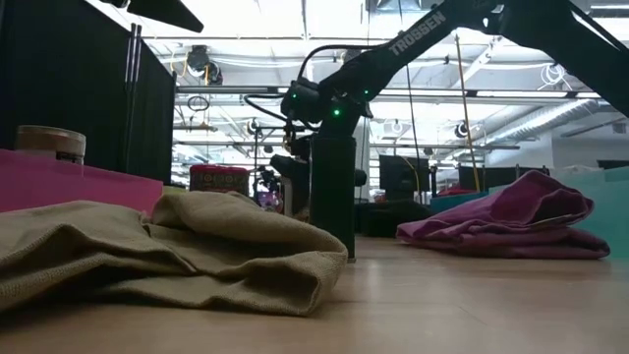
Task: Sort spices by type
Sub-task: Put the brown seasoning bottle into the green bin
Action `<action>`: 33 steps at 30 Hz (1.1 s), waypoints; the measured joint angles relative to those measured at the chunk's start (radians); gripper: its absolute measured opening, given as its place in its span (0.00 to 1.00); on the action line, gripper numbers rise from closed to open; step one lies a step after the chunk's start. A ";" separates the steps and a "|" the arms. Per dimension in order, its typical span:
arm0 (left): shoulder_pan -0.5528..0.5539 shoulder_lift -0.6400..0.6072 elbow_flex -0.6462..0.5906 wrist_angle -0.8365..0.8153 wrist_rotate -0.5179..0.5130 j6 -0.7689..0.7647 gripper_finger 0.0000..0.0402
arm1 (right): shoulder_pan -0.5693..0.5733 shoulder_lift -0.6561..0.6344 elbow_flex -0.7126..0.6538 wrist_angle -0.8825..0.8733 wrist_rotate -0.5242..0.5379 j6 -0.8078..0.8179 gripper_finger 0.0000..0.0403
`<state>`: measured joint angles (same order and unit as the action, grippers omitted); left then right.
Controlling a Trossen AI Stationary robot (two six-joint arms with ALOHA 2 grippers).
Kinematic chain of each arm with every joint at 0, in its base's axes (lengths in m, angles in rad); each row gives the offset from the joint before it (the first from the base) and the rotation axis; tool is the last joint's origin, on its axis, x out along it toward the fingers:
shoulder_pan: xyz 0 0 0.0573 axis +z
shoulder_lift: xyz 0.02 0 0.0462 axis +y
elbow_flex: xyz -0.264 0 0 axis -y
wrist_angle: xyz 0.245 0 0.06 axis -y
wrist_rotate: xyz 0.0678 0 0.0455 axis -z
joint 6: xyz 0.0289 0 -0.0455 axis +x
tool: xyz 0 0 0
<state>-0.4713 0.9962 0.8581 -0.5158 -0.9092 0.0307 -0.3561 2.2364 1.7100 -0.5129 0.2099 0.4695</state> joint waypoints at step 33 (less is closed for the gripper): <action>-0.016 0.000 0.000 0.005 0.085 -0.053 0.02 | 0.442 -0.408 -0.087 -0.405 0.103 0.105 0.37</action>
<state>-0.4875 0.9962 0.8581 -0.5112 -0.8243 -0.0219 0.0858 1.8283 1.6230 -0.9177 0.3128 0.5741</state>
